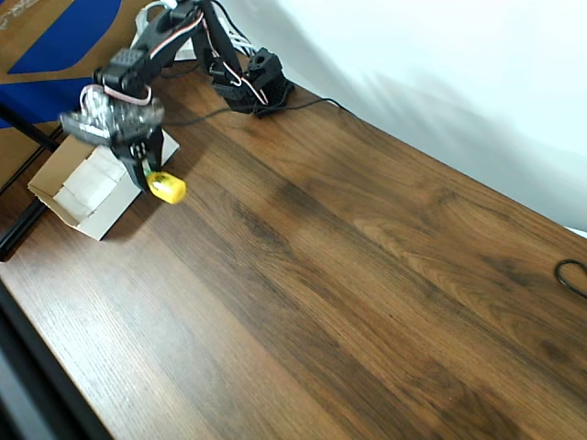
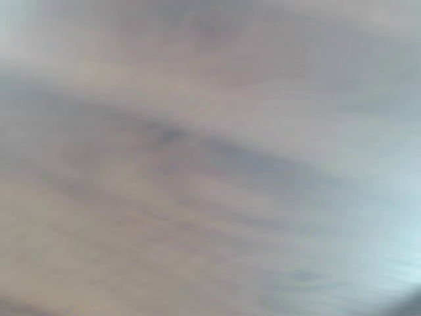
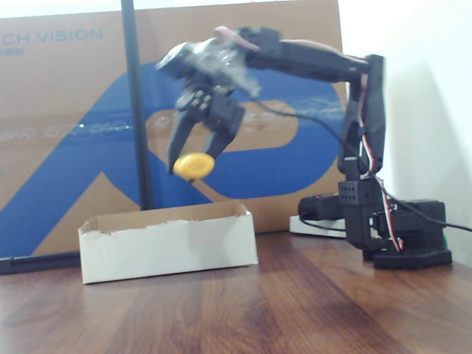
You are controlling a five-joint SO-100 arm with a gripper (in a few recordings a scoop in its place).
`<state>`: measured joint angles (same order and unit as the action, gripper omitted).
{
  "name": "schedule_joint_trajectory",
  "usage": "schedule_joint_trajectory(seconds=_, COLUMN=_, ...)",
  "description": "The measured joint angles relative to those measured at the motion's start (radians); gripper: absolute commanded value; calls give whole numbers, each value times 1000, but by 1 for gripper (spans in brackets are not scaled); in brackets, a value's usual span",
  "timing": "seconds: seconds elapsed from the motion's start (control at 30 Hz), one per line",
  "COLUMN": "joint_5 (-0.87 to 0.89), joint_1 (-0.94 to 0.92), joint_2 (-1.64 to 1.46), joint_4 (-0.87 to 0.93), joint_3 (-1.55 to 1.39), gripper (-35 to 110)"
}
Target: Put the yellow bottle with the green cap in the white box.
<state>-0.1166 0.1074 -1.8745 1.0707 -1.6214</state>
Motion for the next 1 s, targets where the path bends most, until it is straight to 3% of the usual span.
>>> schedule_joint_trajectory(seconds=1.0, joint_5=11, joint_1=-747, joint_2=-117, joint_4=-107, joint_3=-195, gripper=0)
